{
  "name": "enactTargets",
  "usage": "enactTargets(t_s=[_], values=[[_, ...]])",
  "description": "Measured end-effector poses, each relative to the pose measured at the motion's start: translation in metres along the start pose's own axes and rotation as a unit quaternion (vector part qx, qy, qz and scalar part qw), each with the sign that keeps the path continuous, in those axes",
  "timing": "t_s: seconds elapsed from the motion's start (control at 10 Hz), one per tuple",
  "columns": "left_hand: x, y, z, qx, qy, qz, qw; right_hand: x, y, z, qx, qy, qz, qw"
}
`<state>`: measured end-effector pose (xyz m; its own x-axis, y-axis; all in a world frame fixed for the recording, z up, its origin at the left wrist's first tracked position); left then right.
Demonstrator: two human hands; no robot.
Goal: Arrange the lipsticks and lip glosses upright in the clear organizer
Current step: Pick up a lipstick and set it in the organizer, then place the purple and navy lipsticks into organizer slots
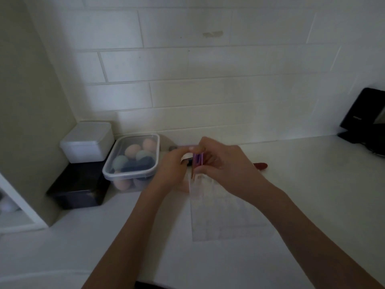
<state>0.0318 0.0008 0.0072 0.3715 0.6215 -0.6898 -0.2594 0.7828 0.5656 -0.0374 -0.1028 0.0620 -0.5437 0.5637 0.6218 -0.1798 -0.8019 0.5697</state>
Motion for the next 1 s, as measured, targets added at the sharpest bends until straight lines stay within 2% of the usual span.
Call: enactTargets(t_s=[0.1,0.2,0.3,0.4,0.5,0.6,0.7,0.8,1.0], values=[[-0.008,-0.008,0.003,0.047,0.022,0.020,0.998,-0.003,-0.005,-0.001,0.011,-0.005,0.007,1.000],[0.006,-0.019,0.003,0.061,0.075,-0.001,0.995,-0.013,-0.003,0.001,0.020,-0.046,0.075,0.996],[0.018,-0.025,0.001,0.045,0.080,-0.011,0.996,-0.026,0.004,0.004,0.026,-0.106,0.180,0.978],[0.011,-0.017,0.004,-0.007,0.067,-0.081,0.994,-0.041,0.025,0.010,-0.054,-0.124,0.195,0.971],[0.008,0.000,0.008,-0.074,0.086,-0.170,0.979,-0.058,0.044,0.012,-0.140,-0.127,0.172,0.967],[0.009,0.007,0.007,-0.098,0.141,-0.318,0.933,-0.065,0.042,0.009,-0.142,-0.129,0.132,0.973],[-0.004,0.006,0.005,-0.078,0.116,-0.355,0.924,-0.062,0.026,0.007,-0.094,-0.140,0.162,0.972],[-0.015,0.001,0.003,-0.045,0.096,-0.364,0.925,-0.061,0.015,0.007,-0.084,-0.147,0.174,0.970],[-0.035,-0.012,-0.006,0.044,0.096,-0.440,0.892,-0.061,0.021,0.004,-0.166,-0.132,0.191,0.958]])
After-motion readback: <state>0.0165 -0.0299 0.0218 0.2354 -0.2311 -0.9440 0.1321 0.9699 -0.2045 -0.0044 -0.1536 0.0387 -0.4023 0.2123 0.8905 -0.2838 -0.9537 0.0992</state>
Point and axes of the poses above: each hand's wrist, its own z-axis towards the middle knuckle, its own y-axis out of the back of the hand, x = y × z, the point moved 8 cm from there along z, towards the middle knuckle, and after that the axes turned 11 degrees about -x, right-handed, at the moved point
